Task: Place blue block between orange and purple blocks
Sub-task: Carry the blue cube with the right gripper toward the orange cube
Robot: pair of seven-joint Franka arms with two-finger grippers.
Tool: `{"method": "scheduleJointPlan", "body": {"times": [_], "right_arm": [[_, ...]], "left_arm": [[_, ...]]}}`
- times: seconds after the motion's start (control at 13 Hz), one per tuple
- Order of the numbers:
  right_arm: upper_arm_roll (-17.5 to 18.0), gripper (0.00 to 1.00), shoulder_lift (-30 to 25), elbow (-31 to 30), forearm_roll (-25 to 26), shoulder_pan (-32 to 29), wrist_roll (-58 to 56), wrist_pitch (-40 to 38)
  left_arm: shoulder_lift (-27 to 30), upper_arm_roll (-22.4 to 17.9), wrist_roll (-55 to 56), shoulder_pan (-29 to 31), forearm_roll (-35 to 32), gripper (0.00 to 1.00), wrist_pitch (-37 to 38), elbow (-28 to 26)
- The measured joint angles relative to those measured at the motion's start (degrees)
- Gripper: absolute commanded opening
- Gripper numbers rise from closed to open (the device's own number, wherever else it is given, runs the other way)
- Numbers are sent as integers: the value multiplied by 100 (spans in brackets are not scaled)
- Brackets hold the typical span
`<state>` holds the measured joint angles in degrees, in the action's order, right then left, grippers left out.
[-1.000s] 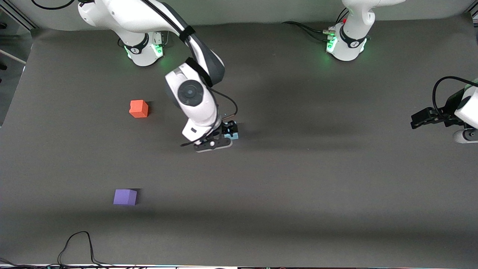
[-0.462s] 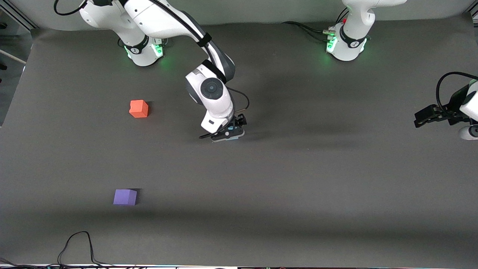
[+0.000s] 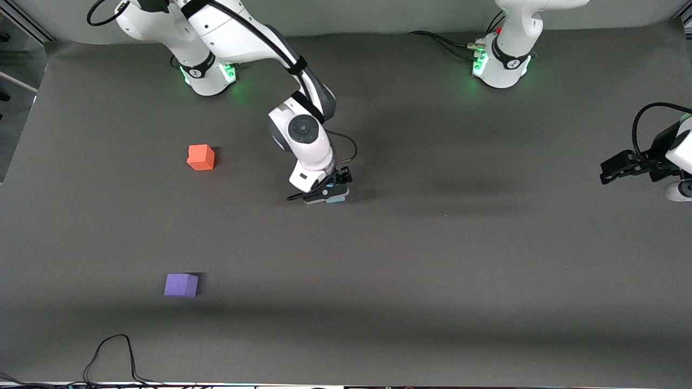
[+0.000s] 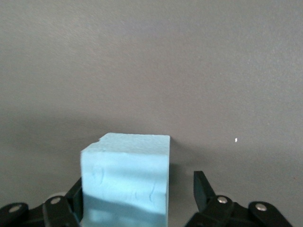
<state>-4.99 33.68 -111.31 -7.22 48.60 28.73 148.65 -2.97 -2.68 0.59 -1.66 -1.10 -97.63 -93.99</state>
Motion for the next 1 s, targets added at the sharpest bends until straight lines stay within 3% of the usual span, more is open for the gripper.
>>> {"method": "scheduleJointPlan", "body": {"times": [0.54, 0.77, 1.0], "right_arm": [[-138, 22, -129, 75, 0, -171, -3, -135], [-209, 21, -646, 339, 1, -608, -301, -1163], [-432, 21, -1277, 641, 1, -1581, -1552, -2312]], "left_arm": [[0, 85, -56, -20, 9, 100, 10, -1], [0, 102, -82, -61, 12, 100, 36, -3], [0, 140, -111, -97, 12, 100, 93, -5]]}}
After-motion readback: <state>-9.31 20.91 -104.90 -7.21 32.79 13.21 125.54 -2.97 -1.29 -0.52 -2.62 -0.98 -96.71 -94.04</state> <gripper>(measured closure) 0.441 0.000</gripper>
